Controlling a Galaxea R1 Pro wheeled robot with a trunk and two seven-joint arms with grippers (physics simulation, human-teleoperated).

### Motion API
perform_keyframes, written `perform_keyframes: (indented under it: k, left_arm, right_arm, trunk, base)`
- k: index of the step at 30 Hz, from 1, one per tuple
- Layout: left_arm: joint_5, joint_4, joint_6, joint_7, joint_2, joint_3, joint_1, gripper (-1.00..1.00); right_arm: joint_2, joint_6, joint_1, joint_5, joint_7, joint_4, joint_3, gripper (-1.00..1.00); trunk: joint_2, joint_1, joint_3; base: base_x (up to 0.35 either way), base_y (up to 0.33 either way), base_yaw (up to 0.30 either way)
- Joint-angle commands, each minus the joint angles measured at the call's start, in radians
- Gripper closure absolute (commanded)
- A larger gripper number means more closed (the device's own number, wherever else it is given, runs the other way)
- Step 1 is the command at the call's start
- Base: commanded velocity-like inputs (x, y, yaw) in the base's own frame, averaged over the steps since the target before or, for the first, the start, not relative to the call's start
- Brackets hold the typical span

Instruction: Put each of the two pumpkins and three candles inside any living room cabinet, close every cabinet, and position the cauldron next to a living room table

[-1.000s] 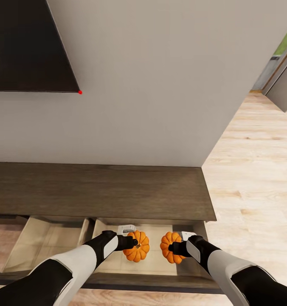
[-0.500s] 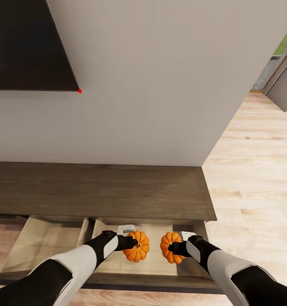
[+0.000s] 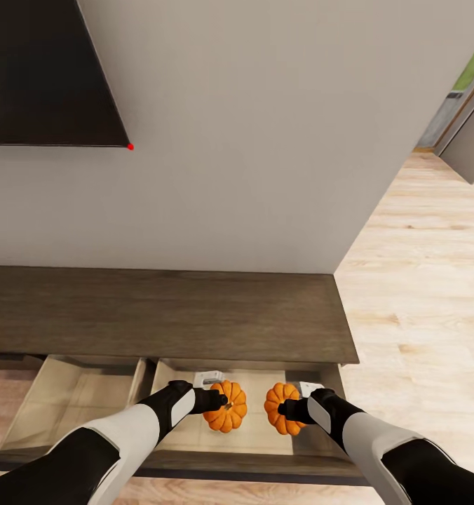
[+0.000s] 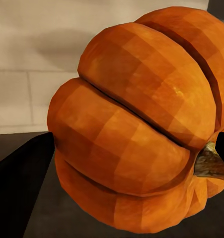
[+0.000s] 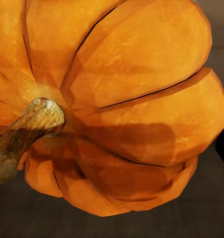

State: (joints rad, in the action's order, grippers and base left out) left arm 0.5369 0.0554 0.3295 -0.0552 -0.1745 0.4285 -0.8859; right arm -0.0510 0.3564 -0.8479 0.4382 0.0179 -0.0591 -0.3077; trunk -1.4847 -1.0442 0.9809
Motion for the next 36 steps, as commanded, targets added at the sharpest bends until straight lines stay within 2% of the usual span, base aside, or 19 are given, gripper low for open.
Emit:
perform_keyframes:
  k: [1, 8, 9, 36]
  left_arm:
    - [0.008, 0.0, 0.003, 0.0, 0.0, 0.008, -0.001, 1.0]
    - [0.008, 0.0, 0.003, 0.0, 0.0, 0.007, -0.001, 1.0]
    - [0.008, 0.0, 0.003, 0.0, 0.0, 0.007, -0.001, 1.0]
    - [0.008, 0.001, 0.003, 0.0, 0.0, 0.009, -0.001, 1.0]
  right_arm:
    - [0.0, 0.004, 0.0, 0.007, 0.002, -0.001, -0.008, 1.0]
    - [-0.001, 0.004, 0.0, 0.007, 0.002, -0.001, -0.008, 1.0]
    - [-0.001, 0.004, 0.0, 0.007, 0.002, -0.001, -0.008, -1.0]
    - [-0.006, 0.004, 0.0, 0.007, 0.002, -0.001, -0.008, -1.0]
  trunk:
    - [0.0, 0.0, 0.001]
    - [0.0, 0.0, 0.001]
    - [0.0, 0.0, 0.001]
    - [0.0, 0.0, 0.001]
  base:
    - [0.0, 0.0, 0.0]
    - [0.0, 0.0, 0.0]
    - [0.0, 0.0, 0.0]
    - [0.0, 0.0, 0.0]
